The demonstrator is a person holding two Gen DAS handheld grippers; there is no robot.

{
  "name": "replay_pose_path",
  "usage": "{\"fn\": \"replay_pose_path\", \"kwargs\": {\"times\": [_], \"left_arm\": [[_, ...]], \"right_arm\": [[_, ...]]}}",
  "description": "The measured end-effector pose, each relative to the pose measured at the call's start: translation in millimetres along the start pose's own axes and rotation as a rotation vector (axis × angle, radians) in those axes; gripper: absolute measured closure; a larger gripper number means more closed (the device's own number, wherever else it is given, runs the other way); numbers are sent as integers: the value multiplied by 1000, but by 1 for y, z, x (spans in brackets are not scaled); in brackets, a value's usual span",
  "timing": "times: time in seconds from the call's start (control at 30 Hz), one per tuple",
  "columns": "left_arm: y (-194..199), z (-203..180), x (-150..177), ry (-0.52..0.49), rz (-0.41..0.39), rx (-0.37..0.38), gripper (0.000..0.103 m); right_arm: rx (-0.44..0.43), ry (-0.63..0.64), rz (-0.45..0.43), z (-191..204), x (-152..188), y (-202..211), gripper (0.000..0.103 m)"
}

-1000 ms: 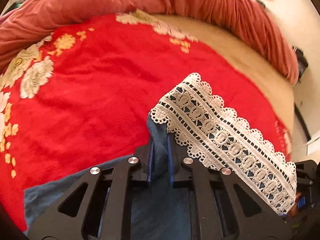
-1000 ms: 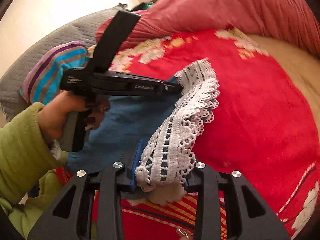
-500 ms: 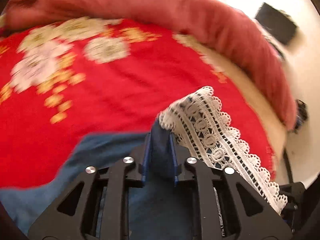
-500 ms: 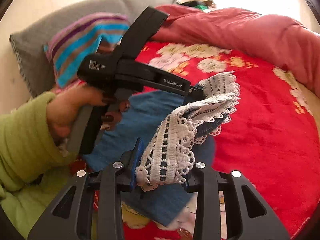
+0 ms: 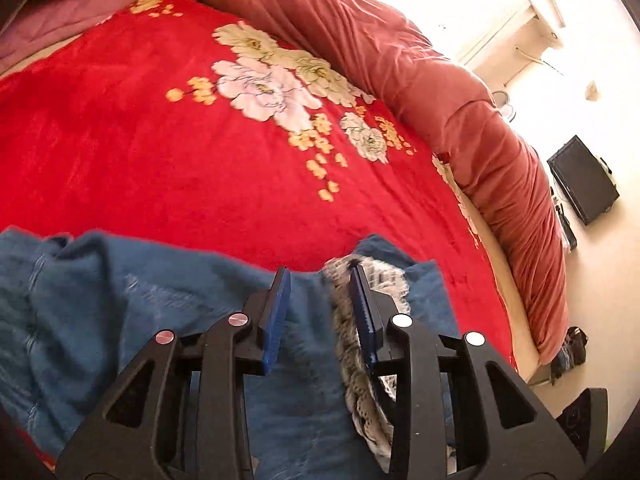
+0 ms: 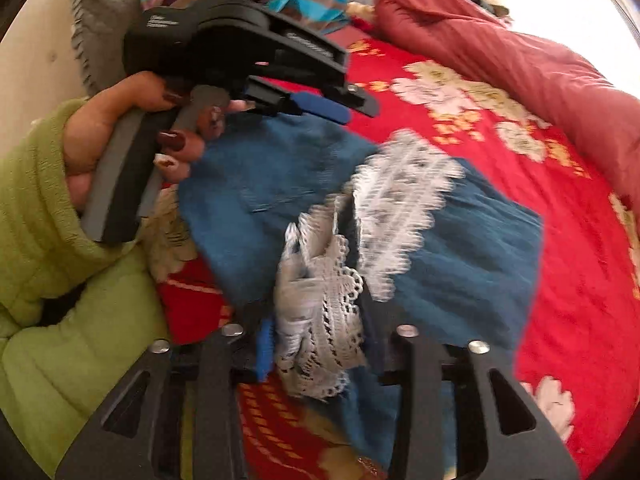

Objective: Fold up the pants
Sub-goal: 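Lift the lace hem with both tools and fold it over onto the waistband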

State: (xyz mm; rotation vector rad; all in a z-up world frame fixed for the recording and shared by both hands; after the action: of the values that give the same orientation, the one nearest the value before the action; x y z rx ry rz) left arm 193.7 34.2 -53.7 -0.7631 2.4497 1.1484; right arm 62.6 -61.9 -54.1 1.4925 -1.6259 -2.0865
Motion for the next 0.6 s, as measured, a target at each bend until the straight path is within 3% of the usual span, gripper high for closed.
{"fn": "replay_pose_path", "kwargs": {"times": [0.07, 0.2, 0.3, 0.37, 0.53, 0.6], "left_arm": [[-1, 1, 3, 25, 9, 32, 77], [-3, -2, 7, 25, 21, 61, 76], [-4, -8, 10, 26, 33, 100, 76], [-7, -10, 12, 32, 47, 123, 76], [-32, -16, 10, 47, 99, 130, 76], [-47, -15, 8, 68, 132, 134, 69]], "right_arm": [[-51, 15, -26, 8, -4, 10, 49], [-67, 28, -91, 7, -13, 35, 49], [-39, -20, -161, -17, -19, 57, 39], [11, -69, -197, -42, -20, 65, 39], [122, -204, -129, -109, -24, 35, 39], [130, -249, -92, -128, -25, 20, 39]]}}
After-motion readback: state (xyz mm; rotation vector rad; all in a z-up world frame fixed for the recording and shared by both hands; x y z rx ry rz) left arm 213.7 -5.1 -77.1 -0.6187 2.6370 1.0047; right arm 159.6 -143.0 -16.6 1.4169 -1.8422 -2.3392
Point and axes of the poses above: each gripper's, at about its wrist camera, not at the fingertips, and y roughly against the way its jaws point, z to its left, x to its underside, the point moved 5 cm from there along -y, roughly the way its jaws point, and after that the axes turned 3 degrees about x, right-handed, at the moved point
